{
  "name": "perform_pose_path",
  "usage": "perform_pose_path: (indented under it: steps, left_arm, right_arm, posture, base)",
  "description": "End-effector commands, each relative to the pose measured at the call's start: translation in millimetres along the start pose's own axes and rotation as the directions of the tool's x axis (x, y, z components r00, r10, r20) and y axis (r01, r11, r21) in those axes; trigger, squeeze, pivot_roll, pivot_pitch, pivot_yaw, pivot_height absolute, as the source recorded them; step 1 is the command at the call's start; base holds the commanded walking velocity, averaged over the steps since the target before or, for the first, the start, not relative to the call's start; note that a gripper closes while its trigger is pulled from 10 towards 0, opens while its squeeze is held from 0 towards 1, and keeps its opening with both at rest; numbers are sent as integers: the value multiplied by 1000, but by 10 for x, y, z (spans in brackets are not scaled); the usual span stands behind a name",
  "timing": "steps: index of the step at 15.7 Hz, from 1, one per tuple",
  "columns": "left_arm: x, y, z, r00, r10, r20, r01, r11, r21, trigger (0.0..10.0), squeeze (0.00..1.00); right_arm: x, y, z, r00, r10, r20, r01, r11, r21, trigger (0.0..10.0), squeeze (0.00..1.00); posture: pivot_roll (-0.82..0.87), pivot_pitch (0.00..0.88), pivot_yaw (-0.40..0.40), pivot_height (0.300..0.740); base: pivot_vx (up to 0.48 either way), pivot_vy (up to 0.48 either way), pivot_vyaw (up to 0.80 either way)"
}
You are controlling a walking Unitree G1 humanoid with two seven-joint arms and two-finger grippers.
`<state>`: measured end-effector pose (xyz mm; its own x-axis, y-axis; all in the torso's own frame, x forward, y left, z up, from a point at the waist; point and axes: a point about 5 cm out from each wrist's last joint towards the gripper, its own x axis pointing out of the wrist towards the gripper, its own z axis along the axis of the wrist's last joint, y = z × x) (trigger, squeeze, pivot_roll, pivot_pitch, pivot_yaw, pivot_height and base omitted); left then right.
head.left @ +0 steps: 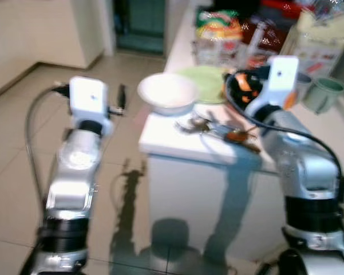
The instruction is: Setting the table
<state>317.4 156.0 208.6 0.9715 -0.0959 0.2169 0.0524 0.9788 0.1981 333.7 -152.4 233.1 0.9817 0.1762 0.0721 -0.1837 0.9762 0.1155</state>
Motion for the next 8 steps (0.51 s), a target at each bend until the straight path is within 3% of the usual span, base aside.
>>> perform_pose_path:
  steps: [1,4,5,8]
  left_arm:
    - [-9,53,55,1000,-10,22,9,1000,29,10000,0]
    - [-43,38,122,995,-75,67,70,996,62,10000,0]
    - [-55,24,145,991,-112,70,106,991,87,10000,0]
    - [-108,-16,202,979,-187,77,178,977,115,10000,0]
  right_arm:
    - [37,54,22,999,39,-30,-38,998,40,10000,0]
    - [74,17,36,998,55,-41,-53,997,60,10000,86]
    - [110,-7,44,997,66,-51,-61,992,106,10000,1000]
    - [224,-8,106,985,142,-100,-124,977,173,10000,1000]
  posture:
    - [-5,0,-61,740]
    - [-5,0,-61,740]
    - [-2,0,-62,740]
    - [6,0,-73,740]
  base:
    - [0,0,0]
    - [0,0,0]
    - [0,0,0]
    - [0,0,0]
